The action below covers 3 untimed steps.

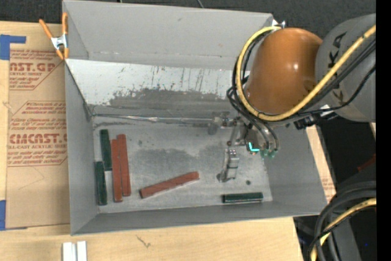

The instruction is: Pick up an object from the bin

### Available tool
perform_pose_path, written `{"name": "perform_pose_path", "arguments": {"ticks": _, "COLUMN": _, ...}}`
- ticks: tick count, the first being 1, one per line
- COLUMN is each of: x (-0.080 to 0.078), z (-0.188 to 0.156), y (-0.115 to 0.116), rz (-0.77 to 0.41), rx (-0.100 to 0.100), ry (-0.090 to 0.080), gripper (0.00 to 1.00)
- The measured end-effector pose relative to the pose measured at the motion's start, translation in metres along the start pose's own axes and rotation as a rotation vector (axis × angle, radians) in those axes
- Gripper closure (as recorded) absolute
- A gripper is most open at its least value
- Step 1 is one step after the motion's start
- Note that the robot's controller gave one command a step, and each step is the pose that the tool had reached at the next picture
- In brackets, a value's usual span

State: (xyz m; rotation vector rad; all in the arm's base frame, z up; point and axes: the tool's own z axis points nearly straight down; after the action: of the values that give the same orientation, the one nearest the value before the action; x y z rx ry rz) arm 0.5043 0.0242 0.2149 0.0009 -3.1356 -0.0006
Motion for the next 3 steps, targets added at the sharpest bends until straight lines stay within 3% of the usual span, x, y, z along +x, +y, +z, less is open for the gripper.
{"name": "perform_pose_path", "arguments": {"ticks": 1, "x": -0.002, "z": -0.003, "y": 0.000, "rz": 0.000, "rx": 0.000, "ry": -0.007, "gripper": 0.00}}
{"name": "perform_pose_path", "arguments": {"ticks": 2, "x": -0.009, "z": 0.042, "y": 0.010, "rz": -0.013, "rx": 0.000, "ry": -0.015, "gripper": 0.00}}
{"name": "perform_pose_path", "arguments": {"ticks": 3, "x": -0.023, "z": 0.110, "y": 0.061, "rz": -0.031, "rx": -0.001, "ry": -0.012, "gripper": 0.00}}
